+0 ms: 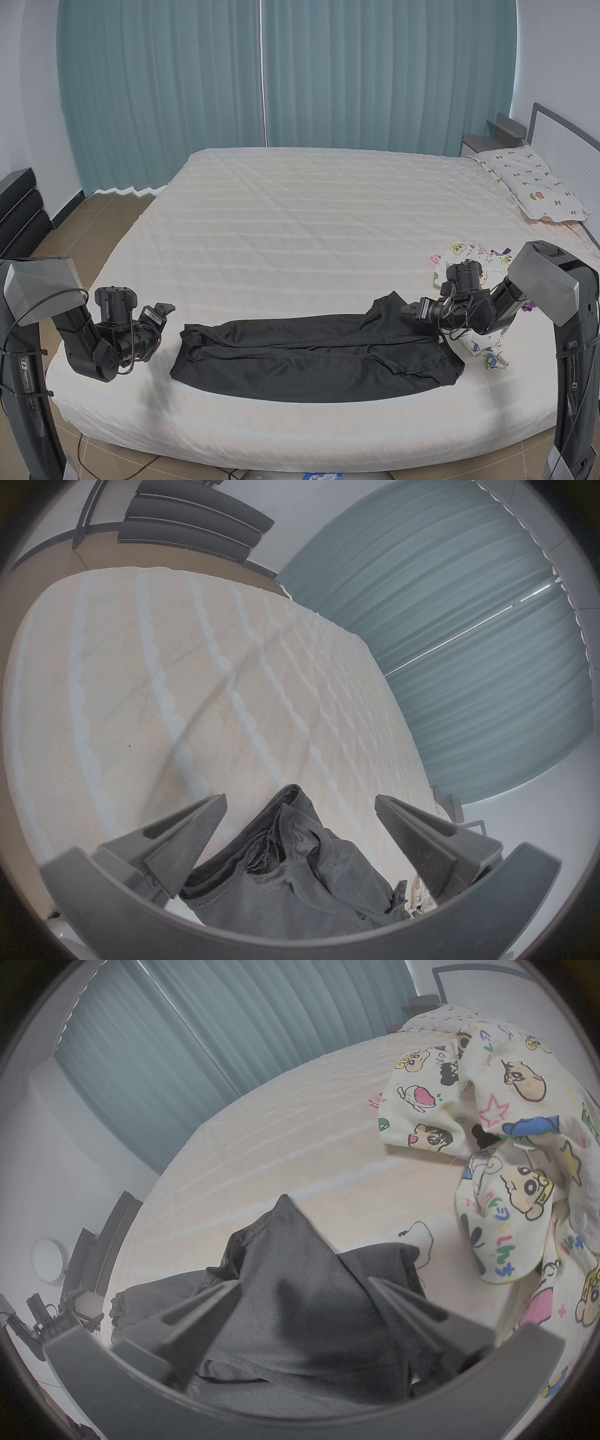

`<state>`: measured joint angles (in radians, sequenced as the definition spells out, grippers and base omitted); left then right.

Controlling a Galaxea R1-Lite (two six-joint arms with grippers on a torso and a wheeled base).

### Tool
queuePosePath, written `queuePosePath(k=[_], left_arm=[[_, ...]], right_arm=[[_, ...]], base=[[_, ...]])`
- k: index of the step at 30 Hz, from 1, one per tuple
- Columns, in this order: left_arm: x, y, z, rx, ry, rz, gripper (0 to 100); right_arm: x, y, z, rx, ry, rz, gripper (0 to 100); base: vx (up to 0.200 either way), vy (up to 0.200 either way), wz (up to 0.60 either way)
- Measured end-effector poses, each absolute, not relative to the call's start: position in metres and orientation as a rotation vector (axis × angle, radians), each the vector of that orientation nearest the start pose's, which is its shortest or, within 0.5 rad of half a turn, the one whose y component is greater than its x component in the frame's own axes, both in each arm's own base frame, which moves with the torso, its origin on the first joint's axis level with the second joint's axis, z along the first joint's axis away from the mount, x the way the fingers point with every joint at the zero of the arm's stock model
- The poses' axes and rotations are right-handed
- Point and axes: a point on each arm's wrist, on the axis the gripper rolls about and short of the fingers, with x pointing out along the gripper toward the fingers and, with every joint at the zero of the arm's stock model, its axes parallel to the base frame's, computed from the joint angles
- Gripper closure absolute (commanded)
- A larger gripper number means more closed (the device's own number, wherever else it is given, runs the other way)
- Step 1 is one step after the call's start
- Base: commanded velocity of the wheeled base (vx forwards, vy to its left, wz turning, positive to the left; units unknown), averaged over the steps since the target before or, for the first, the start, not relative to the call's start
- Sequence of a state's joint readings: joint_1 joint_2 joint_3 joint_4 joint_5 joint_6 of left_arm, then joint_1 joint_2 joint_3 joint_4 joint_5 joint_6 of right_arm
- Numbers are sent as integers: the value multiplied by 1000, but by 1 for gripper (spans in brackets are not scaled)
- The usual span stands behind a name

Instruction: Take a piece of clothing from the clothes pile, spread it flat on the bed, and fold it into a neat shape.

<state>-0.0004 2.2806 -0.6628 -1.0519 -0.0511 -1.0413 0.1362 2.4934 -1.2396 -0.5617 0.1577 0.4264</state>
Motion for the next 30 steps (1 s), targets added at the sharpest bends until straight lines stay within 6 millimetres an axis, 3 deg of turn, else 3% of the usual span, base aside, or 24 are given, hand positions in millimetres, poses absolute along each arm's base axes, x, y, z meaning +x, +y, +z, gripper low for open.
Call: queuePosePath(k=[6,7,21,30], left_arm=[[350,-2,-5,-1027,533,244,0],[350,-2,-6,-1026,532,243,0],[348,-2,-7,-1014,531,239,0],[347,-2,-8,-1011,535,240,0]], right_arm=[[440,64,-29,433,748,119,0],[440,64,-30,435,750,118,100],[438,58,-33,444,767,99,100],[423,52,-22,469,778,85,100]], base=[[0,0,0],[0,0,0],[0,0,0],[0,0,0]])
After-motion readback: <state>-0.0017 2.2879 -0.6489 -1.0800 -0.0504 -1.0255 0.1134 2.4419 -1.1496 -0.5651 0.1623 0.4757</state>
